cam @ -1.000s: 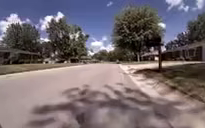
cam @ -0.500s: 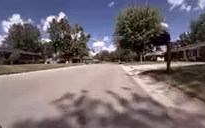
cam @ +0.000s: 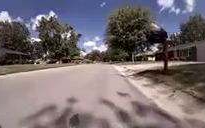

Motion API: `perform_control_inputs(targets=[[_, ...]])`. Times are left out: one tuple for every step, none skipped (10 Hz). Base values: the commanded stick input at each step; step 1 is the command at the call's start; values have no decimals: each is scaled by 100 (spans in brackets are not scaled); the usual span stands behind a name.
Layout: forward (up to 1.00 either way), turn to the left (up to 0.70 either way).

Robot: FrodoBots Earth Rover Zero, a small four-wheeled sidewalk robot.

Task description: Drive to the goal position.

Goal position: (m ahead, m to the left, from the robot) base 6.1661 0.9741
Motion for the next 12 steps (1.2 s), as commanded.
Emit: perform_control_inputs(targets=[[85,0],[85,0],[85,0],[85,0],[85,0],[85,0],[85,0],[85,0],[85,0],[85,0],[85,0],[85,0]])
